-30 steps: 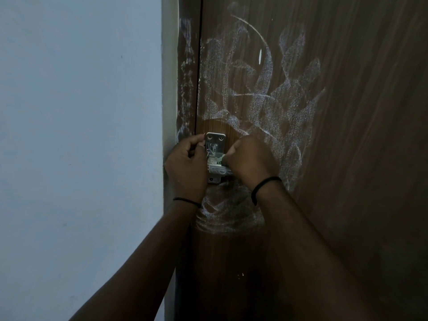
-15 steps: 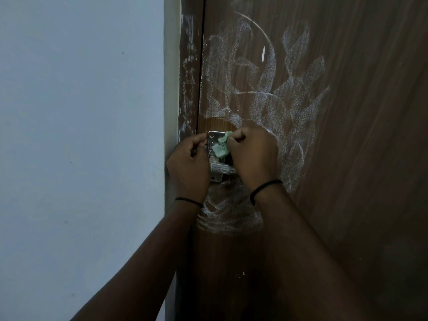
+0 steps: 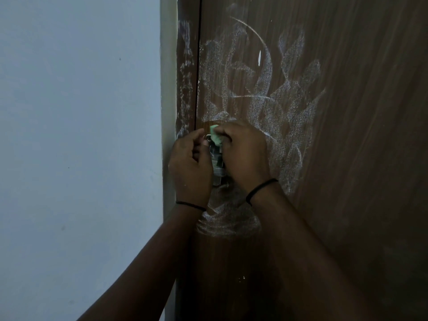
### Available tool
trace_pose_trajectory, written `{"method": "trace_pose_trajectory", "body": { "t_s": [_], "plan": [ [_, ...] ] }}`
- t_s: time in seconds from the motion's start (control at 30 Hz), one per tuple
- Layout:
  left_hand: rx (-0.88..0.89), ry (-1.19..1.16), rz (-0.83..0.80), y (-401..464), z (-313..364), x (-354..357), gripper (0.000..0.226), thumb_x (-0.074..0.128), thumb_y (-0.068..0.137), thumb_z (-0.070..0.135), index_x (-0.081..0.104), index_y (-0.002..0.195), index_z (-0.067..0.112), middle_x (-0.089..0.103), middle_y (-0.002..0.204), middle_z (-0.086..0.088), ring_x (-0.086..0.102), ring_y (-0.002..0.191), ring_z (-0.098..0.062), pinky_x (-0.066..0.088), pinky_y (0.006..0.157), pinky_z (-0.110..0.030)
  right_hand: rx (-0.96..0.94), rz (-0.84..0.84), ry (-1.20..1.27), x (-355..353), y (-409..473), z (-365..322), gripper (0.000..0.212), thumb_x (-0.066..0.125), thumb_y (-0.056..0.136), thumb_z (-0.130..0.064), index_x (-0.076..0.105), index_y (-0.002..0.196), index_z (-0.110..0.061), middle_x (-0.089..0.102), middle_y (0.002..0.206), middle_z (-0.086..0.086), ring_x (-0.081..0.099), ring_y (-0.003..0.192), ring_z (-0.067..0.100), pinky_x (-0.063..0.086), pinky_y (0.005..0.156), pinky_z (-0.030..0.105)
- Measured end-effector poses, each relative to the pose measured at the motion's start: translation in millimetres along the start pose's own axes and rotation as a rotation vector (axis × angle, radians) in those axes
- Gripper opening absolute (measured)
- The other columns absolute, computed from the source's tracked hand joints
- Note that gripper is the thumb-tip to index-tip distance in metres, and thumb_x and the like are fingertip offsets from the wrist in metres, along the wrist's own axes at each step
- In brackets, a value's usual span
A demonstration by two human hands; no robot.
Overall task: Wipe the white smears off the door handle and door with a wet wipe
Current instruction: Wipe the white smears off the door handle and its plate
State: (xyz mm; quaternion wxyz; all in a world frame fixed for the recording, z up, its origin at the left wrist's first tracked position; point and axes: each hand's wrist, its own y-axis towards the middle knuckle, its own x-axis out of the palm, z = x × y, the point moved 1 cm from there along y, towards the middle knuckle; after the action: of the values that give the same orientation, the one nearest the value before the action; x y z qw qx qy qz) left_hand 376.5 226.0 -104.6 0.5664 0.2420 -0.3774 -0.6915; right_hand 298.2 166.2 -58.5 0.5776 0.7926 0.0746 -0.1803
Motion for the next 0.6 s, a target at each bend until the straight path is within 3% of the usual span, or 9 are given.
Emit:
{"method": "trace_pose_trajectory", "body": {
  "t_s": [0.13,0.2,0.3,0.4,0.5,0.6],
  "plan": [
    [0.112,0.109,-0.062,9.4,4.3,0.5,0.035,0.06,0.094,0.009,0.062,0.13,0.008,0.063,0.112,-0.011,0.058,0.102,-0.016,0.042,0.087,-0.017,-0.048,-0.199,0.079,-1.1,8.8,-0.1,0.028,0.053,0.09,0.0,0.062,0.11,-0.017,0.07,0.096,0.003,0.066,0.085,0.018,0.058,0.072,0.04],
    [0.152,0.15,-0.086,12.9,5.2,1.9,0.034,0.061,0.094,0.01,0.064,0.128,0.007,0.063,0.112,-0.012,0.058,0.102,-0.019,0.04,0.086,-0.019,-0.03,-0.161,0.131,-1.9,8.1,2.7,0.028,0.056,0.089,0.002,0.054,0.108,-0.019,0.067,0.094,-0.001,0.066,0.082,0.014,0.058,0.067,0.039],
    [0.222,0.187,-0.115,16.8,3.4,3.8,0.029,0.064,0.092,0.008,0.068,0.121,0.005,0.065,0.109,-0.014,0.06,0.1,-0.023,0.04,0.085,-0.02,0.044,-0.014,0.135,-0.6,6.4,8.2,0.02,0.067,0.085,-0.002,0.059,0.095,-0.018,0.064,0.086,-0.006,0.063,0.076,0.007,0.056,0.065,0.033],
    [0.22,0.223,-0.135,20.8,0.1,4.3,0.025,0.066,0.092,0.011,0.071,0.116,0.007,0.065,0.103,-0.012,0.06,0.091,-0.02,0.036,0.077,-0.014,0.141,0.017,0.024,2.0,8.6,14.7,0.007,0.074,0.085,-0.018,0.072,0.08,-0.021,0.069,0.081,-0.005,0.063,0.072,0.008,0.056,0.067,0.035],
    [0.18,0.246,-0.113,20.7,-2.9,2.4,0.021,0.067,0.091,0.015,0.073,0.11,0.011,0.066,0.098,-0.009,0.056,0.083,-0.011,0.031,0.072,-0.01,0.103,-0.041,-0.004,3.8,10.7,15.1,0.01,0.07,0.089,-0.016,0.078,0.083,-0.018,0.072,0.084,-0.001,0.063,0.077,0.011,0.055,0.072,0.036],
    [0.084,0.217,-0.071,20.2,-6.0,-1.0,0.019,0.065,0.092,0.02,0.075,0.107,0.013,0.071,0.099,-0.006,0.063,0.087,-0.014,0.039,0.075,-0.015,0.046,-0.108,-0.048,4.9,13.5,11.1,0.015,0.064,0.092,-0.012,0.078,0.094,-0.018,0.072,0.094,0.001,0.063,0.089,0.017,0.053,0.08,0.039]
  ]
}}
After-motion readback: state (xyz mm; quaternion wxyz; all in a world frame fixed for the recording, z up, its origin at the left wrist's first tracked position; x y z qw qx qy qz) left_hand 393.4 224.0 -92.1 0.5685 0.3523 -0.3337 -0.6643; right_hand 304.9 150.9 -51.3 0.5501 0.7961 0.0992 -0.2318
